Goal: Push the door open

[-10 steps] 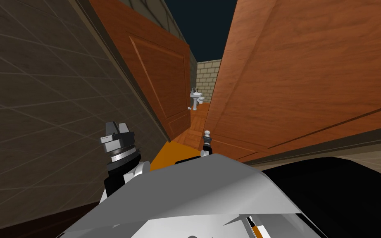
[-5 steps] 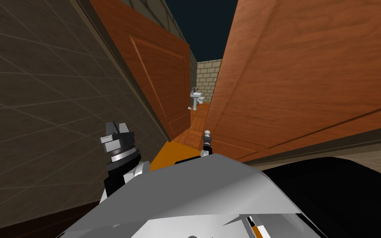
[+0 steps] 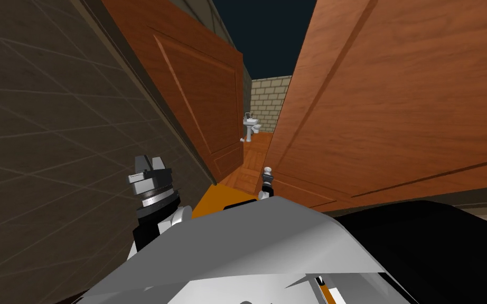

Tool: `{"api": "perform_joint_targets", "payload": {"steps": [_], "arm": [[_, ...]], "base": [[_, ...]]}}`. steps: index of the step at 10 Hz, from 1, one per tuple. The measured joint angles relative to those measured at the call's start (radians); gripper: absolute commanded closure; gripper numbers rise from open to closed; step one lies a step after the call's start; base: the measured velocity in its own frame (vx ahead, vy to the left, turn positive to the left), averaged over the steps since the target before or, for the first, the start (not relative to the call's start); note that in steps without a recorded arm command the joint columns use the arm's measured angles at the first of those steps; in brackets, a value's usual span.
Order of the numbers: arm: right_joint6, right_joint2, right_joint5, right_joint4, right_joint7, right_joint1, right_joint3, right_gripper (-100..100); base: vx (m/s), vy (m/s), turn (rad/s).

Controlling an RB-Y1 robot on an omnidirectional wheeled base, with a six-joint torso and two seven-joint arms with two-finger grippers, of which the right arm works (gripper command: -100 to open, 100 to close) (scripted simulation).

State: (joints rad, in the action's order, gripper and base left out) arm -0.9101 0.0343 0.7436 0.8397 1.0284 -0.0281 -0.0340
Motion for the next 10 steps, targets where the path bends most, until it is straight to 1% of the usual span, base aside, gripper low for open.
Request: {"api": "perform_joint_targets", "payload": {"steps": [1,2,3,4,5,6,7,8,9,10], "arm": [[-0.007,0.008,0.005,-0.01,0.005,0.007,0.007,100],[0.002,0.011,0.01,0.019,-0.003,-0.006,0.013,100],[0.001,0.018,0.017,0.01,-0.003,-0.001,0.022,100],[-0.001,0.023,0.023,0.017,-0.004,-0.01,0.031,100],[0.001,0.023,0.032,0.017,-0.012,-0.007,0.042,100],[-0.007,0.026,0.039,-0.008,-0.012,0.011,0.053,100],[-0.005,0.029,0.047,0.007,-0.016,0.002,0.063,100],[-0.008,0.028,0.055,0.004,-0.02,0.006,0.075,100],[-0.003,0.024,0.063,0.031,-0.032,-0.012,0.086,100],[-0.006,0.035,0.072,0.009,-0.025,0.001,0.097,100]], "base": [[0.137,-0.034,-0.019],[0.184,-0.032,-0.084],[0.199,-0.003,-0.05],[0.197,-0.021,-0.081],[0.186,-0.048,-0.066],[0.183,-0.04,-0.056],[0.189,-0.048,-0.085],[0.204,-0.028,-0.042],[0.221,-0.019,-0.063],[0.205,-0.014,-0.079]]}}
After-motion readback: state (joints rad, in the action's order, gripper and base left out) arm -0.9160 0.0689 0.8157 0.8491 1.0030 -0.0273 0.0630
